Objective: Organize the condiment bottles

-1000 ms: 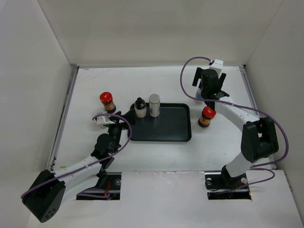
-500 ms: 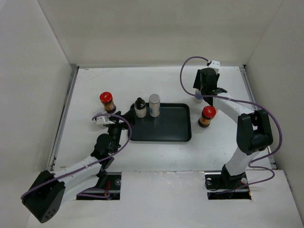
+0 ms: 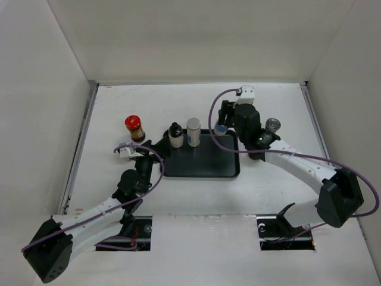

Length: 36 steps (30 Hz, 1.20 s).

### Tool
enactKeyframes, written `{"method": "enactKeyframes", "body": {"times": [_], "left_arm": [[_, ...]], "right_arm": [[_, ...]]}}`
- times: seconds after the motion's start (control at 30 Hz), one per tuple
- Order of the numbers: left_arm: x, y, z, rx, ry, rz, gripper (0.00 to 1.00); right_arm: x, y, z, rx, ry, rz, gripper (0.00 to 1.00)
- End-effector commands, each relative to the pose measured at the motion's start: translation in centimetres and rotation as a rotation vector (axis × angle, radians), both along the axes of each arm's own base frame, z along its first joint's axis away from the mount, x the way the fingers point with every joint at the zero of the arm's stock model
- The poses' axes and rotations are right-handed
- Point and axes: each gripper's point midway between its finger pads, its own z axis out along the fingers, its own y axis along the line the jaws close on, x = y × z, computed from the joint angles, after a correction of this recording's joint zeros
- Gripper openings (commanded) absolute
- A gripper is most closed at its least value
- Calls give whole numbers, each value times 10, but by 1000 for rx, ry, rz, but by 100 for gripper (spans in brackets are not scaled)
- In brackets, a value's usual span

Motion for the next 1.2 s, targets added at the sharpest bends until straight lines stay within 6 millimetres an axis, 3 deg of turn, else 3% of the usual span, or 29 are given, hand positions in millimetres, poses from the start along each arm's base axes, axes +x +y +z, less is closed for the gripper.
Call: {"method": "enactKeyframes", "body": {"times": [0.0, 0.17, 0.33, 0.57, 0.7, 0.83, 1.07, 1.13, 1.17], "left_arm": [[-9, -6, 61, -104, -99, -22, 100], [-24, -14, 110, -155, -129, -63, 100], [-30, -2, 130, -202, -22, 82, 100], [-49, 6, 147, -290, 52, 178, 100], [-51, 7, 157, -291, 53, 184, 100], [-51, 21, 167, -322, 36, 210, 100], [-47, 19, 162, -307, 38, 225, 100], [-46, 16, 164, -300, 37, 219, 100], [-46, 15, 164, -300, 36, 216, 100]], "right_arm": [[-10, 42, 8, 51, -56, 100, 53], [-16, 84, -18, 47, -30, 181, 53], [-17, 101, -33, 27, -10, 200, 54], [-12, 94, -41, 5, -15, 143, 57], [-2, 85, -35, -10, -32, 99, 57], [8, 82, -38, -8, -31, 86, 57], [24, 76, -44, -7, -27, 53, 57], [25, 77, -44, -7, -25, 54, 61], [25, 77, -47, -13, -19, 55, 68]]}}
